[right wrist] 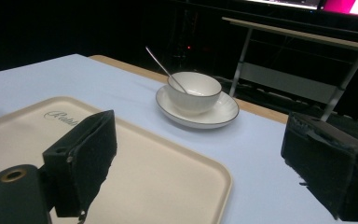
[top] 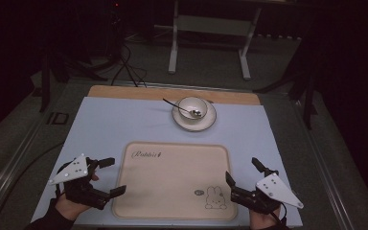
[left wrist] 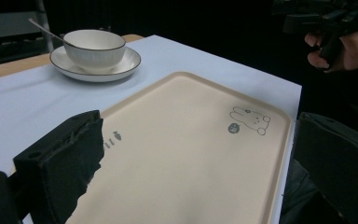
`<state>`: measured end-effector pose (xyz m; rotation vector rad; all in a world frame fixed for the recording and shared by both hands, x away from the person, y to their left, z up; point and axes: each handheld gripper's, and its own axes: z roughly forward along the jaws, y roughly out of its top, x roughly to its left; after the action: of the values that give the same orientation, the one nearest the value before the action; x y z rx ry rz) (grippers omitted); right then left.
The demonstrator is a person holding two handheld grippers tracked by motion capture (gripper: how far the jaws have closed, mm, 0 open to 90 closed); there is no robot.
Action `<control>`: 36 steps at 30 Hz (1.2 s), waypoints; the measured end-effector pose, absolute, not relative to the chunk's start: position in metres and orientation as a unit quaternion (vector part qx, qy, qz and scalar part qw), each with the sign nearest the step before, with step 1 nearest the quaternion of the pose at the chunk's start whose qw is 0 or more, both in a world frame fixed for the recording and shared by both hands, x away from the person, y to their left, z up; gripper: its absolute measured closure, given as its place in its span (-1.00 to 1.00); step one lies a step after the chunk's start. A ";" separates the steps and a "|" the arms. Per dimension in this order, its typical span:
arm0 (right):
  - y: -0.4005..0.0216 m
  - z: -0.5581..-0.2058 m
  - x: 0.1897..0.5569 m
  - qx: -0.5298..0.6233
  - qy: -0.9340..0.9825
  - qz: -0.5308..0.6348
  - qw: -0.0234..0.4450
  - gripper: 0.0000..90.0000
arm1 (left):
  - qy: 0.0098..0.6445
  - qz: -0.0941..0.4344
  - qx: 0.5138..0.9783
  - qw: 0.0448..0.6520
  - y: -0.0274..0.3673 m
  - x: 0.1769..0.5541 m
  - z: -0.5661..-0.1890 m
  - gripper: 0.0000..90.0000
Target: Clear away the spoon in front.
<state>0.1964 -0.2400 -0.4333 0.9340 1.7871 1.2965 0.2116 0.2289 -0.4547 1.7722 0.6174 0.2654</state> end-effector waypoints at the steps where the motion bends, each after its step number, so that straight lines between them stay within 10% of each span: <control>1: -0.240 -0.433 0.196 0.363 0.694 0.504 0.363 -0.77 | 0.261 0.112 0.758 0.588 0.228 0.212 -0.451 -0.91; 36: -0.235 -0.433 0.194 0.351 0.699 0.513 0.354 -0.77 | 0.239 0.129 0.769 0.578 0.193 0.268 -0.385 -0.91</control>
<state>0.1942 -0.2351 -0.4332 0.9066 1.8074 1.3262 0.2677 0.1933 -0.3848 1.8002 0.5603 0.3023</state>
